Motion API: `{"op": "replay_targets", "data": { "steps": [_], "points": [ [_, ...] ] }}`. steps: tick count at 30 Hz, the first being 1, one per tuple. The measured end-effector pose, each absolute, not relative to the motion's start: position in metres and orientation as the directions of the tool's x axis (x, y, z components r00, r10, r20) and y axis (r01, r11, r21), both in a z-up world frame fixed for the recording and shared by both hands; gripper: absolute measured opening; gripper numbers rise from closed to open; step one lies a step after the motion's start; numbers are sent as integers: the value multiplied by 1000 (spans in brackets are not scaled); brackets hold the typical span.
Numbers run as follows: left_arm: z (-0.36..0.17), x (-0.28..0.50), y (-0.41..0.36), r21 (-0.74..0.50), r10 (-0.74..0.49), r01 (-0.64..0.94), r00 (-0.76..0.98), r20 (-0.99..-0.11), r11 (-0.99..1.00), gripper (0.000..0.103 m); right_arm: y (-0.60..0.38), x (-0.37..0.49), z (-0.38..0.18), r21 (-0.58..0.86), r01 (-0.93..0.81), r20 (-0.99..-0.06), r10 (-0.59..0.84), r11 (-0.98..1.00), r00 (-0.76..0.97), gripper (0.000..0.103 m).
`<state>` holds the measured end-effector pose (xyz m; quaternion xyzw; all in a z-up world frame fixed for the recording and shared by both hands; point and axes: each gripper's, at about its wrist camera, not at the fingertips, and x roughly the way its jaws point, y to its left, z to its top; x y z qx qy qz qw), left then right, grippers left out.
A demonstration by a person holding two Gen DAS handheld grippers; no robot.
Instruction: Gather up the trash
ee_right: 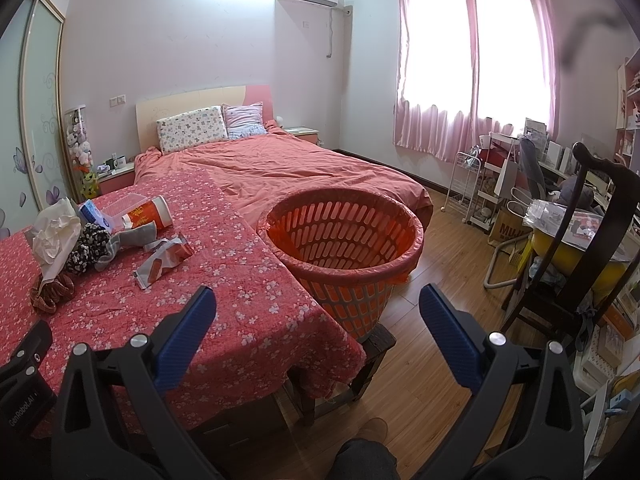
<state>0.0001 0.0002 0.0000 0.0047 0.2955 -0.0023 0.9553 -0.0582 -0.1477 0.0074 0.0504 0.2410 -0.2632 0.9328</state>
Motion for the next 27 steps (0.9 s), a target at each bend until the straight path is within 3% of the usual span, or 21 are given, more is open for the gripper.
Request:
{"op": "replay_targets", "data": {
  "steps": [17,27],
  "points": [
    [-1,0,1,5,1,1,822,-569,1000,101,-149,-58,12,-30,513,-478,-463,858,746,99],
    [-4,21,35,-14,46,-65,823,-566,998,101,-146,-22,2,46,447,-514,-363,893,777,99]
  ]
}}
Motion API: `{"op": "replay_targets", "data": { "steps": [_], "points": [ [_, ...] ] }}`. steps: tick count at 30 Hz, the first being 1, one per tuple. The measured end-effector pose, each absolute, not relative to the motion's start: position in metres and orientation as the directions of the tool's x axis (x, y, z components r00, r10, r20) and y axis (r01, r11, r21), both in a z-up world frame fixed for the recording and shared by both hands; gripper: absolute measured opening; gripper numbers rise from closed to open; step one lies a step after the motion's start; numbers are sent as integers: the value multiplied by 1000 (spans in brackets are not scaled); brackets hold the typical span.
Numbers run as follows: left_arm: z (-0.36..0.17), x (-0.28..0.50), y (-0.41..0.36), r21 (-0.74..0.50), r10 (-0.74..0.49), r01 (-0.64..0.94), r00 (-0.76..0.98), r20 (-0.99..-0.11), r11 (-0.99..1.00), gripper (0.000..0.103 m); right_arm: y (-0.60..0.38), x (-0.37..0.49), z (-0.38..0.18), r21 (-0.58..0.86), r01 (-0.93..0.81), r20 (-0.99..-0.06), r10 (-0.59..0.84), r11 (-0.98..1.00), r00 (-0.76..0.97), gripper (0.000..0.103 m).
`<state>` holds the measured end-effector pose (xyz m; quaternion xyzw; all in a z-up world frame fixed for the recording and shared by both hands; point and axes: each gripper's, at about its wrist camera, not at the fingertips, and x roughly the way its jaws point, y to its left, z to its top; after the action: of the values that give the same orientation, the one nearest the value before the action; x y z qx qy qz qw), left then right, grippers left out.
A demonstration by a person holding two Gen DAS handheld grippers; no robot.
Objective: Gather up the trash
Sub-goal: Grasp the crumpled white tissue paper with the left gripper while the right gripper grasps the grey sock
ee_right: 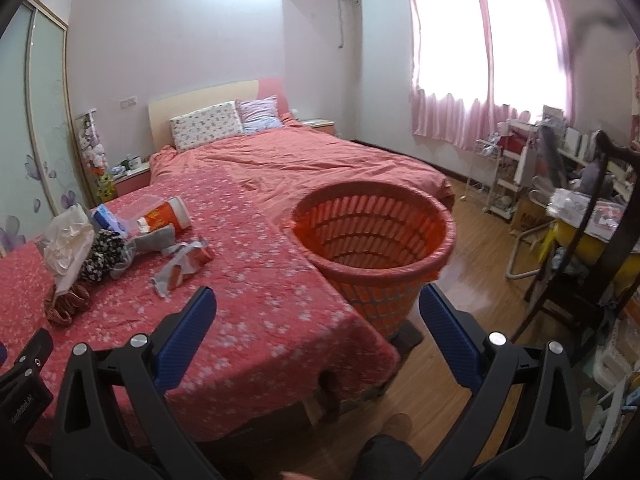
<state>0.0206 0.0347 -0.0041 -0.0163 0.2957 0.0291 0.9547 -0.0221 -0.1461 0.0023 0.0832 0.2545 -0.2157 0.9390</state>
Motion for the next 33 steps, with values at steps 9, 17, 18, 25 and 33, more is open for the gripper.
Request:
{"op": "replay_targets", "data": {
  "steps": [9,17,18,25,33],
  "points": [
    [-1,48,91,-77,69,-136,823,-564,988,101,-110,58,-11,112,272,-567,-164,956,807,91],
    [-2,65,118,-96,91,-173,827,-555,980,101,-92,132,-34,152,223,-659,-69,963,749,73],
    [-3,68,121,-99,91,-175,826,-557,979,101,-91,138,-36,151,227,-667,-71,962,742,72],
    [-3,78,127,-116,61,-150,829,-556,982,101,-87,170,-53,99,275,-735,-116,956,668,59],
    [4,96,115,-123,12,-92,846,-533,988,99,-99,169,-62,111,265,-749,-95,958,656,18]
  ]
}}
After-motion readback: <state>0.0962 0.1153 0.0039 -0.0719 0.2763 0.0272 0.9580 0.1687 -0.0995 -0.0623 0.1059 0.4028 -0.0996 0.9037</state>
